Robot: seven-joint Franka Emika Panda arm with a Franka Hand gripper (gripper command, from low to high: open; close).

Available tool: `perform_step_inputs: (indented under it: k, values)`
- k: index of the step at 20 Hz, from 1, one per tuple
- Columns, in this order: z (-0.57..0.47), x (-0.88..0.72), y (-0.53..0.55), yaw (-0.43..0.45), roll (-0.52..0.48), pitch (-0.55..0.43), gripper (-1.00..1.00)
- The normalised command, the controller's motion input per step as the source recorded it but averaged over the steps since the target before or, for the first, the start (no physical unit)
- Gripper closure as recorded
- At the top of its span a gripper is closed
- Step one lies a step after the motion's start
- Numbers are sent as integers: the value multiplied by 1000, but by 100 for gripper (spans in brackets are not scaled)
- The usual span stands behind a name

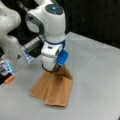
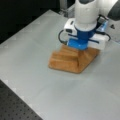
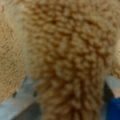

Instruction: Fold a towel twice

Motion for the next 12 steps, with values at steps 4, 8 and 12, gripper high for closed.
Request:
perform_step_inputs:
  k: [4,8,12]
  values:
    - [59,133,-160,10,213,19,100]
    - [51,175,-182,14,201,-2,100]
    - [51,203,-187,67,255,6,100]
